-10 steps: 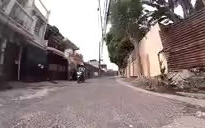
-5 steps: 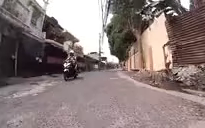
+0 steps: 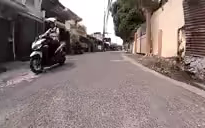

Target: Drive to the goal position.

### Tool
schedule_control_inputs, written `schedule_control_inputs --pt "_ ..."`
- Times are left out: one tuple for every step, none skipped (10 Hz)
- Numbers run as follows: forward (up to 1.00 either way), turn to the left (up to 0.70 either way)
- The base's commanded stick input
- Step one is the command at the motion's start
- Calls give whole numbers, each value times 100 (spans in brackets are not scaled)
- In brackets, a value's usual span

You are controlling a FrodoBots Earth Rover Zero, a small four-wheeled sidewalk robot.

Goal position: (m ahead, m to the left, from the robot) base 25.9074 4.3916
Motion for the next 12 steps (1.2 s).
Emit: schedule_control_inputs --pt "50 7" --pt "50 7" --pt "50 7" --pt "50 7" --pt "50 7" --pt "50 7" --pt "50 7" --pt "50 7" --pt "50 7" --pt "50 7" --pt "50 7" --pt "50 7"
